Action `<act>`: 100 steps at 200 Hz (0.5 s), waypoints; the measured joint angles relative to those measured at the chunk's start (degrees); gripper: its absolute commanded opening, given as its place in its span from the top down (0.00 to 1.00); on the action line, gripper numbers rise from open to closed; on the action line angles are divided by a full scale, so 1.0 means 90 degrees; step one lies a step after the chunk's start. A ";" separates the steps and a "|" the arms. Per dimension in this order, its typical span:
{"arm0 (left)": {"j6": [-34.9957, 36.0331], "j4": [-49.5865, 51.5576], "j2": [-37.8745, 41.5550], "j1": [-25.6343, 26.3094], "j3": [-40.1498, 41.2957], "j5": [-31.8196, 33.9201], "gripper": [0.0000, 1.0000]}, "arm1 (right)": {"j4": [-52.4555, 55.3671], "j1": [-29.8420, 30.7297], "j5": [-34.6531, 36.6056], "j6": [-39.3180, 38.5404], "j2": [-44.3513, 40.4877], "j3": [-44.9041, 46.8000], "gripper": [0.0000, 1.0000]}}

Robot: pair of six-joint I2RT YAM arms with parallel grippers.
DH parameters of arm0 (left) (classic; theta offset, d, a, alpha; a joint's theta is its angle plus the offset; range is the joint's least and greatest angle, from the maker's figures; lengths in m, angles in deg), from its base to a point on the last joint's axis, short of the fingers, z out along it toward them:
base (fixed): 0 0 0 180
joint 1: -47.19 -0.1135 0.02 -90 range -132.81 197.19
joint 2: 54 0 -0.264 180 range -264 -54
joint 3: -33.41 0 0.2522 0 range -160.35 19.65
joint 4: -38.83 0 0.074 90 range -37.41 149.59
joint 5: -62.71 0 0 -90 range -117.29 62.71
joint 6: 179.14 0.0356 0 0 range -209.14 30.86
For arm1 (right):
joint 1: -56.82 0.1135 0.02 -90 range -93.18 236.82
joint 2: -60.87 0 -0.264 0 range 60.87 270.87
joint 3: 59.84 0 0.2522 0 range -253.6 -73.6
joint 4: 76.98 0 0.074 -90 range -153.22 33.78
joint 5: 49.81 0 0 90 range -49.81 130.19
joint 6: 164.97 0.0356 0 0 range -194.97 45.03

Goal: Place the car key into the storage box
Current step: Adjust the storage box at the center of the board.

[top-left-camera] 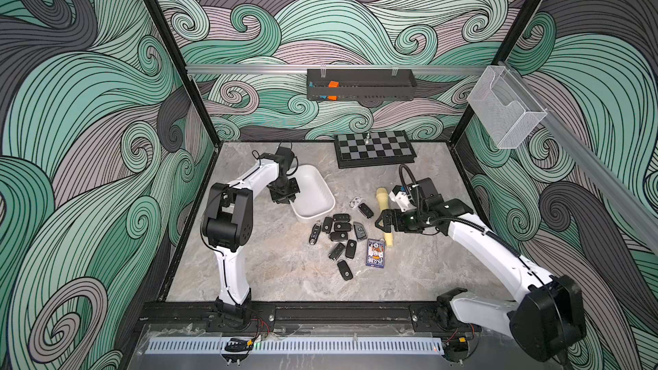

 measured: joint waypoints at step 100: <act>0.0401 0.0041 -0.0141 -0.0019 -0.0452 -0.0478 0.35 | -0.0240 0.0350 0.0396 -0.0619 0.2171 -0.1537 0.18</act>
